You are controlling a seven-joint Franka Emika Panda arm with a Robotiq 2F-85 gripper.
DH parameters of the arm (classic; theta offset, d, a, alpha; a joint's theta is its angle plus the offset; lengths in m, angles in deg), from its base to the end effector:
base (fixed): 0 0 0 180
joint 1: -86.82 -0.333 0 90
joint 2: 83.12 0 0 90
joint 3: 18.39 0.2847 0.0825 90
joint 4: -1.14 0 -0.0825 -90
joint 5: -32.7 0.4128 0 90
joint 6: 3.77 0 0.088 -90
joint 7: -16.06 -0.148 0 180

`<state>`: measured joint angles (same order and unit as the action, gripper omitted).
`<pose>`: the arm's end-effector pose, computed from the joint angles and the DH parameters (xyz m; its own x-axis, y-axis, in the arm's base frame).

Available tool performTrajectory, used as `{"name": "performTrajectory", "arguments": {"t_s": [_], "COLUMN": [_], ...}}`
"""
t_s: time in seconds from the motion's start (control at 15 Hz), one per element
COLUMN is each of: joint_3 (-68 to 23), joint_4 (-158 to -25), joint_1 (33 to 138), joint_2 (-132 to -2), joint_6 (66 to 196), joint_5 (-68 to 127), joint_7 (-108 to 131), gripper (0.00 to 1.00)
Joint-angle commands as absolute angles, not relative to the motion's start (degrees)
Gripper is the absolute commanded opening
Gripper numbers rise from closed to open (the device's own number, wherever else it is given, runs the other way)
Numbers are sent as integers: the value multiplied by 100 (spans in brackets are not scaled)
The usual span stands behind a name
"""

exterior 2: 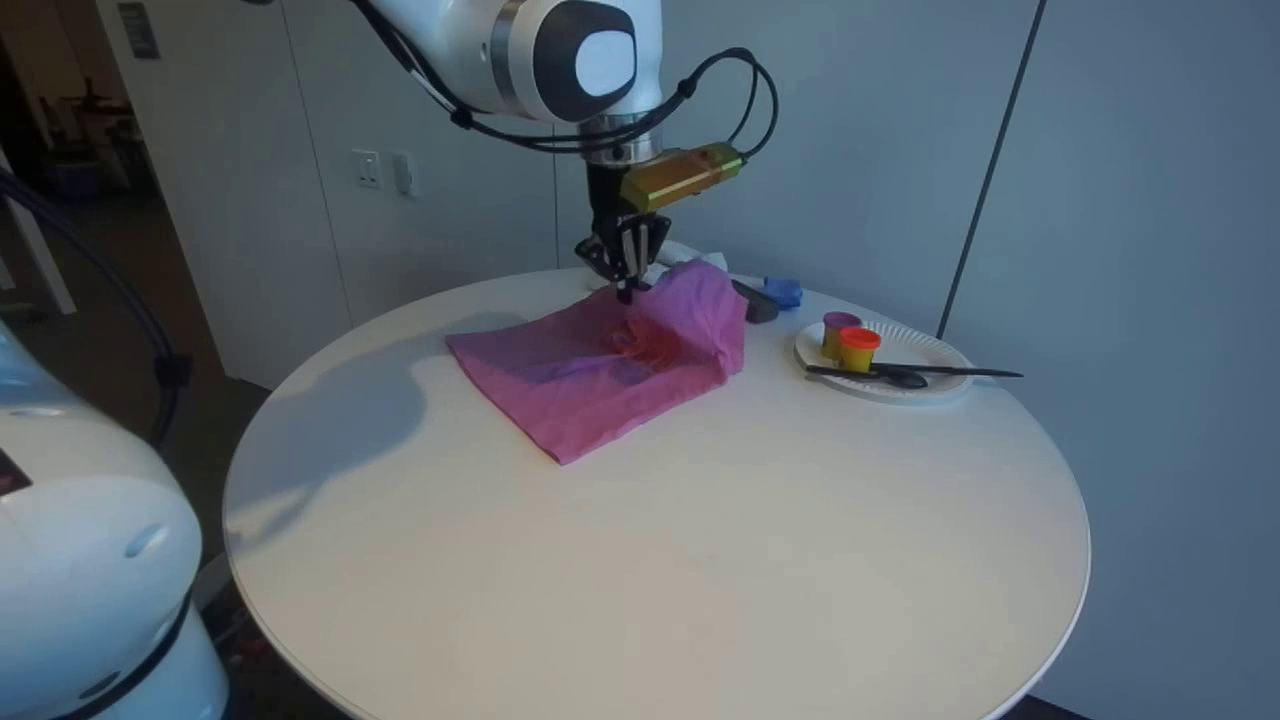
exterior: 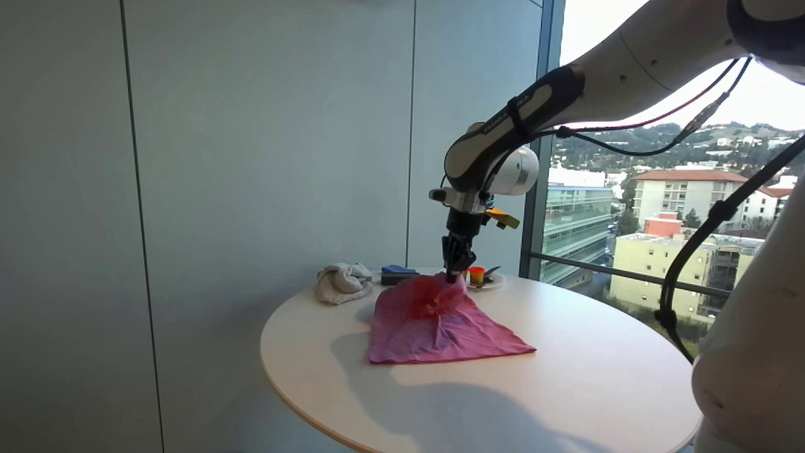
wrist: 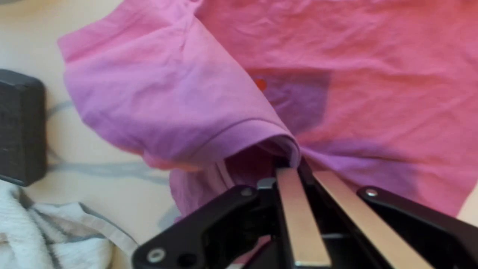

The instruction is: Twice fold the shirt

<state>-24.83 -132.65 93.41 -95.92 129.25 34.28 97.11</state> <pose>0.5175 -0.1176 0.3600 0.3810 0.9211 0.0800 0.9000 -0.3893 0.1963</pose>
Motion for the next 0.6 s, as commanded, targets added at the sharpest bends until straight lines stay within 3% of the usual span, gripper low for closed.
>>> {"name": "performTrajectory", "arguments": {"t_s": [0.0, 0.53], "joint_3": [-2869, -2974], "joint_4": [-13880, -13769], "joint_1": [8864, 8826], "joint_2": [-10215, -9942], "joint_6": [12626, 11224], "joint_5": [4402, 4762], "joint_7": [10819, 10882], "gripper": [7, 7]}}
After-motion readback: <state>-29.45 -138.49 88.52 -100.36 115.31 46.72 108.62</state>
